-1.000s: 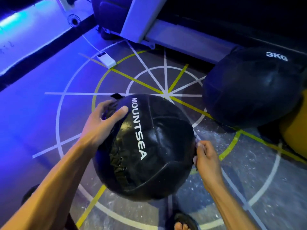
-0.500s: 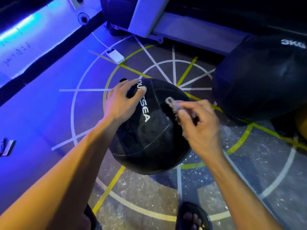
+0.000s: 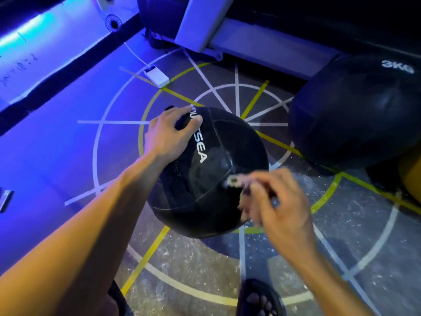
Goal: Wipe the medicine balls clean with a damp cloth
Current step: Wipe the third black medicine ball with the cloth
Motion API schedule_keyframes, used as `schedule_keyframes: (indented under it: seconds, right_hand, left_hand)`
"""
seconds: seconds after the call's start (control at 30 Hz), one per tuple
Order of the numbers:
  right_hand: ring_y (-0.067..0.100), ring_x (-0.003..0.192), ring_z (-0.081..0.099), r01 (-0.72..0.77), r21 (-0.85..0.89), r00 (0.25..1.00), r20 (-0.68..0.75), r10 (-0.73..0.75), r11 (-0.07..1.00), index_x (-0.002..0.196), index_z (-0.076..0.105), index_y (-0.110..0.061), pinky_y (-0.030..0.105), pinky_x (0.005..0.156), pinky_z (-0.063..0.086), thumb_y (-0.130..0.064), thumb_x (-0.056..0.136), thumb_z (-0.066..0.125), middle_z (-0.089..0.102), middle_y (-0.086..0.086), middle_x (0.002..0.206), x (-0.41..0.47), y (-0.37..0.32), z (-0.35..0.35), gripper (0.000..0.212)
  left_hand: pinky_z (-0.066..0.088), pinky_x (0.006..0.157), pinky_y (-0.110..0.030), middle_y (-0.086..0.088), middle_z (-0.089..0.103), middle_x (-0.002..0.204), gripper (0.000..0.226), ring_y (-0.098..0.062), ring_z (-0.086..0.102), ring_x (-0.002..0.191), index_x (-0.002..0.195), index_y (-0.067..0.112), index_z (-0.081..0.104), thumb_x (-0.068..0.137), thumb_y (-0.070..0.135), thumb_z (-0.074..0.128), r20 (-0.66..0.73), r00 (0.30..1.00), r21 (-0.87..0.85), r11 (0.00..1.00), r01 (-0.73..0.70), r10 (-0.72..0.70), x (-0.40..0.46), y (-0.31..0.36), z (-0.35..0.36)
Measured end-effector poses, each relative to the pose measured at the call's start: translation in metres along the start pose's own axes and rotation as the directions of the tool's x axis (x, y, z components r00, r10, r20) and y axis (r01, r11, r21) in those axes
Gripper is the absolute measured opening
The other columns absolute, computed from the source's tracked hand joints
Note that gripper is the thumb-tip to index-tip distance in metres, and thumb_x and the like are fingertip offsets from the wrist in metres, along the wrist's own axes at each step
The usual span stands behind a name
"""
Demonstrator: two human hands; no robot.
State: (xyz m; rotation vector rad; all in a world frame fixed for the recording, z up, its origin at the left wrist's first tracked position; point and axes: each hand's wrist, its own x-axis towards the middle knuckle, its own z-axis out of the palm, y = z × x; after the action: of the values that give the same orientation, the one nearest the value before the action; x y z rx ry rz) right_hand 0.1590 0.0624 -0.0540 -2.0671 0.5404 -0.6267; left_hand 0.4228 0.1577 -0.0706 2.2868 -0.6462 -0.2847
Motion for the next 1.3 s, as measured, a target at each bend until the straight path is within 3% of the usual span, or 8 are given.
schedule_keyframes:
  seconds: [0.17,0.3,0.47,0.6,0.7,0.87,1.07,1.3]
  right_hand:
    - [0.012,0.101,0.058,0.195,-0.099,0.973,-0.105,-0.205,0.976,0.107,0.071,-0.015,0.026,0.088,0.047,-0.017,0.102,0.060,0.058,-0.004,0.112,0.082,-0.019,0.028,0.012]
    - [0.030,0.098,0.061,0.426,-0.092,0.901,0.130,-0.414,0.900,0.097,0.073,-0.004,0.038,0.101,0.044,-0.012,0.105,0.056,0.065,0.009,0.101,0.037,-0.007,0.082,0.021]
    - [0.013,0.095,0.060,0.481,0.106,0.756,0.452,-0.473,0.870,0.104,0.075,-0.024,0.033,0.084,0.052,-0.009,0.098,0.069,0.069,-0.005,0.100,-0.033,0.013,0.057,0.018]
    - [0.017,0.092,0.069,0.162,0.240,0.980,0.079,-0.185,0.957,0.108,0.074,-0.023,0.045,0.080,0.057,-0.009,0.101,0.063,0.072,-0.005,0.104,0.016,-0.012,0.038,0.020]
    - [0.019,0.100,0.068,0.149,0.255,0.981,-0.157,-0.111,0.955,0.106,0.074,-0.013,0.043,0.090,0.053,-0.005,0.100,0.062,0.071,0.001,0.105,0.057,-0.032,0.054,0.015]
    - [0.021,0.087,0.056,0.544,0.049,0.784,0.327,-0.528,0.838,0.091,0.073,-0.010,0.045,0.092,0.046,-0.003,0.094,0.069,0.063,0.004,0.092,0.004,-0.015,0.095,0.008]
    - [0.004,0.099,0.067,0.125,0.156,0.948,0.273,-0.165,0.980,0.100,0.076,-0.035,0.022,0.086,0.051,-0.021,0.099,0.064,0.069,-0.021,0.102,-0.018,-0.005,0.029,0.019]
    - [0.016,0.060,0.070,-0.320,0.138,0.947,0.041,0.318,0.937,0.096,0.069,-0.024,0.031,0.057,0.054,-0.026,0.104,0.057,0.074,0.004,0.081,0.068,0.001,-0.020,0.014]
  left_hand:
    - [0.032,0.119,-0.051,0.014,0.052,0.151,0.073,-0.012,0.037,0.147,0.138,0.048,0.059,0.077,0.087,0.044,0.012,1.000,0.002,1.000,-0.007,0.007,-0.002,-0.011,0.004]
    - [0.030,0.121,-0.048,0.015,0.051,0.151,0.069,-0.008,0.034,0.148,0.135,0.051,0.060,0.076,0.086,0.048,0.000,0.999,-0.035,0.999,0.034,-0.034,-0.003,-0.018,0.002]
    - [0.027,0.122,-0.049,0.014,0.047,0.155,0.065,-0.007,0.030,0.150,0.134,0.056,0.058,0.078,0.086,0.051,0.027,0.999,-0.096,0.995,0.032,-0.030,-0.011,-0.025,-0.004]
    - [0.026,0.122,-0.052,0.016,0.048,0.153,0.062,-0.009,0.030,0.151,0.133,0.057,0.057,0.080,0.088,0.044,0.048,0.999,-0.080,0.997,0.024,-0.020,-0.013,-0.015,0.001]
    - [0.033,0.116,-0.054,0.011,0.061,0.132,0.066,-0.018,0.046,0.139,0.129,0.045,0.064,0.087,0.080,0.027,0.120,0.991,-0.060,0.997,-0.045,0.052,-0.011,-0.004,0.001]
    - [0.024,0.124,-0.045,0.023,0.051,0.146,0.050,-0.010,0.035,0.148,0.113,0.069,0.064,0.082,0.082,0.028,0.197,0.970,-0.292,0.935,0.200,-0.146,-0.019,0.001,-0.011]
    - [0.011,0.128,-0.043,0.038,0.035,0.151,0.046,-0.004,0.017,0.154,0.128,0.062,0.061,0.095,0.072,0.031,0.220,0.970,-0.316,0.933,0.174,-0.107,-0.027,-0.006,-0.017]
    - [0.009,0.127,-0.047,0.058,0.029,0.130,0.047,0.002,0.009,0.152,0.133,0.067,0.053,0.093,0.072,0.028,0.201,0.977,-0.264,0.956,0.125,-0.072,-0.043,-0.002,-0.013]
